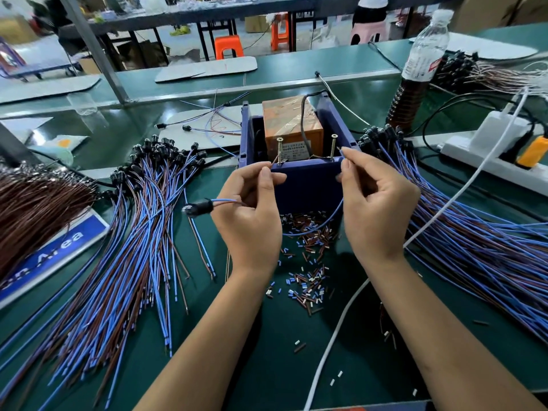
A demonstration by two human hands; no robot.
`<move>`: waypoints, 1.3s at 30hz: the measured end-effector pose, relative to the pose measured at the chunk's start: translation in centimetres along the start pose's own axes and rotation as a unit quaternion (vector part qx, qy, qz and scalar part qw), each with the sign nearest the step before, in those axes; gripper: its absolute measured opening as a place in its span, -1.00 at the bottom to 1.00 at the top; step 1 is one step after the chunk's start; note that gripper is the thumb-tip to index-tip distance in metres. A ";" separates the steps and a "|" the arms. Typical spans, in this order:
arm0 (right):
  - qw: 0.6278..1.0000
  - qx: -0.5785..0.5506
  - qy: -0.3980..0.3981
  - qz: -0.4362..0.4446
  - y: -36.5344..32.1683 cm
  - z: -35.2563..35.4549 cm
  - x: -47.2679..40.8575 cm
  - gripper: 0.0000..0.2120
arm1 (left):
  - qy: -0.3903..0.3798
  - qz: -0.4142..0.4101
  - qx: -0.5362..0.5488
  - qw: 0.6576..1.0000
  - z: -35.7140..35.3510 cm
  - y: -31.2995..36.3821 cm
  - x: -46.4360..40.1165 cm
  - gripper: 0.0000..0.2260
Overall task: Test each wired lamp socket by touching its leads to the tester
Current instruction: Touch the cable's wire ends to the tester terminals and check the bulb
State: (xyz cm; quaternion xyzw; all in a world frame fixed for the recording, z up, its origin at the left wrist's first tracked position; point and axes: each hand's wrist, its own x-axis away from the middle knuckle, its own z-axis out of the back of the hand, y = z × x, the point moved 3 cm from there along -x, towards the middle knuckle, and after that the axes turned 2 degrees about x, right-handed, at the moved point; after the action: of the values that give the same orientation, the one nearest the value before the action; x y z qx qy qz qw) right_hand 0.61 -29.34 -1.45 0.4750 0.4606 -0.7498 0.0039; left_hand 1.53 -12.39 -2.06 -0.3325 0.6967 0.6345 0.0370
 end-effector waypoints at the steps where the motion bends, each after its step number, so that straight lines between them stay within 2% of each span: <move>1: 1.000 0.000 -0.010 0.004 -0.1 -0.1 0.0 -0.80 | -0.006 -0.002 -0.003 1.000 -0.1 0.0 0.1 -0.92; 5: 0.999 -0.007 -0.033 0.004 -0.3 -0.2 0.3 -0.78 | -0.018 -0.004 0.002 1.000 -0.2 0.0 0.1 -0.90; 10: 0.999 -0.008 -0.036 -0.003 -0.5 -0.1 0.4 -0.77 | 0.007 -0.009 0.005 1.000 0.2 0.0 0.0 -0.91; 21: 0.999 -0.004 -0.040 0.000 -0.3 -0.3 0.5 -0.77 | -0.019 -0.012 -0.004 1.000 0.0 -0.1 0.0 -0.89; 26: 0.999 -0.021 -0.029 -0.021 0.0 0.0 0.7 -0.76 | 0.043 -0.030 -0.023 0.998 0.6 0.3 0.1 -0.91; 28: 0.999 -0.023 -0.023 -0.017 -0.2 0.2 0.8 -0.76 | 0.040 -0.047 -0.029 0.998 0.8 0.8 0.2 -0.91; 31: 0.999 -0.032 -0.008 -0.010 -0.5 0.9 1.0 -0.77 | 0.002 -0.048 -0.032 0.998 0.2 1.8 0.7 -0.87; 35: 0.998 -0.055 0.022 -0.038 -0.6 3.0 1.2 -0.86 | -0.062 -0.008 -0.038 0.997 -2.9 3.8 1.8 -0.85; 37: 0.995 -0.060 0.045 -0.062 -0.3 5.0 1.0 -0.90 | -0.147 0.022 -0.071 0.986 -5.9 4.9 2.7 -0.85; 39: 0.993 -0.051 0.072 -0.073 0.2 7.8 0.8 -0.90 | -0.261 0.084 -0.112 0.955 -9.6 5.4 4.1 -0.87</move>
State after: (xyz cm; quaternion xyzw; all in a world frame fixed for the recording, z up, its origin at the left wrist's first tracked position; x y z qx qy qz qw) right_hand -5.27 -34.53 -1.20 0.4922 0.5304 -0.6876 -0.0600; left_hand -0.85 -22.92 2.47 -0.0969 0.6127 0.7740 0.1267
